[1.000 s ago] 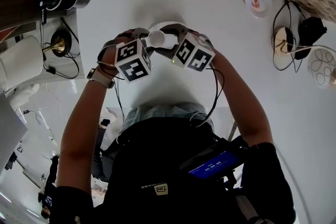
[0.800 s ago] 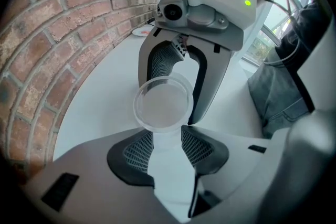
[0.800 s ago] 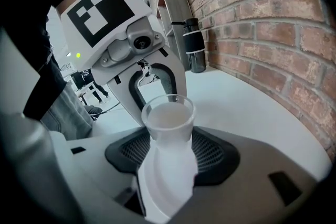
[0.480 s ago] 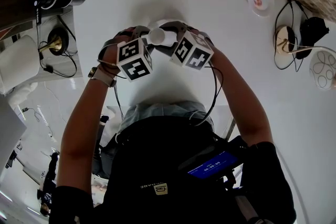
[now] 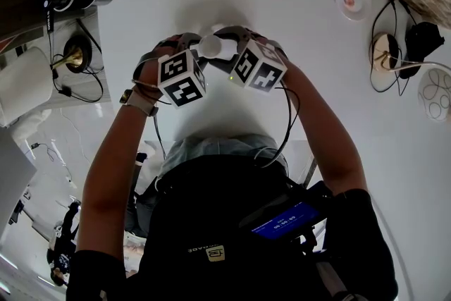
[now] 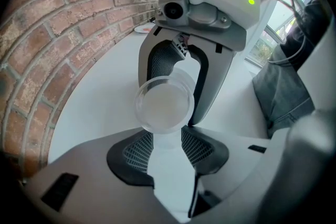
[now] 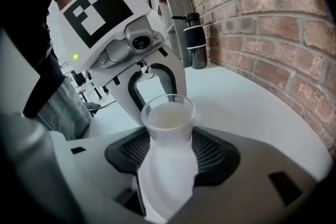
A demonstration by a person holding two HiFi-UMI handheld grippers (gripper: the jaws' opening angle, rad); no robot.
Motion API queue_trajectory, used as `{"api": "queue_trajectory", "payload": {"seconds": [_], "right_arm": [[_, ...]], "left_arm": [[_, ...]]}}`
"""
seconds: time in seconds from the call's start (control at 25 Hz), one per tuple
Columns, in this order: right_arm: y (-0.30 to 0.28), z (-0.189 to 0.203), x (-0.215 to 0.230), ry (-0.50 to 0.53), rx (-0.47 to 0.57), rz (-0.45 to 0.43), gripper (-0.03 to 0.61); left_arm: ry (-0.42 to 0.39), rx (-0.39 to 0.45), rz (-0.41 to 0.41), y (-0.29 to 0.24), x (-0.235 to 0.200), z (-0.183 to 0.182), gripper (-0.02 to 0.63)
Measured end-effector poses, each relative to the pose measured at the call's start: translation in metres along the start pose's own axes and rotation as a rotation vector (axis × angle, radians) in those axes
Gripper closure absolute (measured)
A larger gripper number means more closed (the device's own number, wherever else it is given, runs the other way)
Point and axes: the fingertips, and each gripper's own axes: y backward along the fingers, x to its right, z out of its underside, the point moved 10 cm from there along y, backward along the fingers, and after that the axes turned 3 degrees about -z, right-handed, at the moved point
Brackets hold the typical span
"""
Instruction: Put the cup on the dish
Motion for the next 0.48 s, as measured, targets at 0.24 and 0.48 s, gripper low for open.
{"api": "queue_trajectory", "payload": {"seconds": [0.24,0.48], "right_arm": [[-0.0005,-0.0008,-0.0019,0.004,-0.012,0.011,0.334],[-0.0016,0.0011,-0.0060,-0.005,-0.015,0.004,0.335]], "left_arm": [[0.012,-0.007,0.003,-0.0012,0.0009,0.0009,0.451],[0.019,-0.006,0.014,-0.0015,0.0058,0.0032,0.451]]}}
